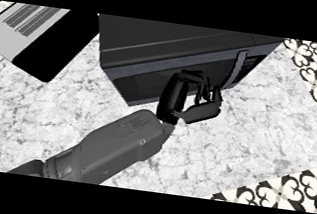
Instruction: Pick up the milk, place it into the microwave and close the microwave
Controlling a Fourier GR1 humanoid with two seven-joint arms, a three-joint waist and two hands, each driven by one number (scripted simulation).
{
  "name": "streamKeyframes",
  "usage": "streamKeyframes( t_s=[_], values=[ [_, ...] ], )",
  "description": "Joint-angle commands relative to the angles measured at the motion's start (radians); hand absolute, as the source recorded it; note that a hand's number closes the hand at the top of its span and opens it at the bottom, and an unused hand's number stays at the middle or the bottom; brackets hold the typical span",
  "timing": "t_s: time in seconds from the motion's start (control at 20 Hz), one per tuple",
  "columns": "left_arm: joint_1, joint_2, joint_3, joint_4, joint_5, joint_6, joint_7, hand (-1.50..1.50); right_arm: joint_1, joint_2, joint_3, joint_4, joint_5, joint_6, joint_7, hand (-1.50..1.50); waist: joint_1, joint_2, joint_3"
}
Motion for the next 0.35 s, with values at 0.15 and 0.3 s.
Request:
streamKeyframes(
  t_s=[0.15,0.3],
  values=[
    [-0.080,0.000,0.037,0.078,0.036,-0.020,0.011,1.50,-0.035,-0.015,-0.001,0.049,-0.021,0.040,-0.009,-1.50,0.003,0.019,-0.001],
    [-0.084,0.000,0.033,0.084,0.049,-0.016,0.007,1.50,-0.042,-0.027,-0.005,0.064,-0.027,0.049,-0.002,-1.50,-0.004,0.013,-0.001]
  ],
)
